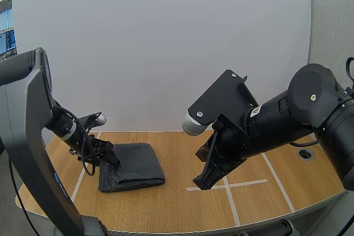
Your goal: Fold the towel
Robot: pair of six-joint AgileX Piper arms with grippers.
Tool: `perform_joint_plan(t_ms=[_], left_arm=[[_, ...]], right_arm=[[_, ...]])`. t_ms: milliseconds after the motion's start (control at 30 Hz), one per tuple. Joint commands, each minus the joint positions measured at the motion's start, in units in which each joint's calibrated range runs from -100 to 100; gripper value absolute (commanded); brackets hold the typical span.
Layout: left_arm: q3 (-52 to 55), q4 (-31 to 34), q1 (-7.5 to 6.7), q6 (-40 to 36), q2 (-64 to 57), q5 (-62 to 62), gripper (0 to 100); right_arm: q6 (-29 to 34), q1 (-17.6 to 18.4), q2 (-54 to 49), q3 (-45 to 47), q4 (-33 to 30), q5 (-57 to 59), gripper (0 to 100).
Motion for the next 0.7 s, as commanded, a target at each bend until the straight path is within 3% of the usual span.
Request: perform_joint_plan(t_ms=[0, 400, 667], left_arm=[[-0.5, -3.13, 0.03, 0.11, 3.98, -6.06, 100], [-0.87, -6.94, -1.83, 0.89, 6.38, -7.16, 100], [-0.87, -7.33, -1.92, 0.89, 6.38, -5.56, 100]], right_arm=[[1.31, 2.02, -0.65, 0.16, -0.65, 0.0, 0], [2.35, 4.44, -0.65, 0.16, -0.91, 0.0, 0], [3.11, 5.14, -0.65, 0.16, -1.77, 0.0, 0]])
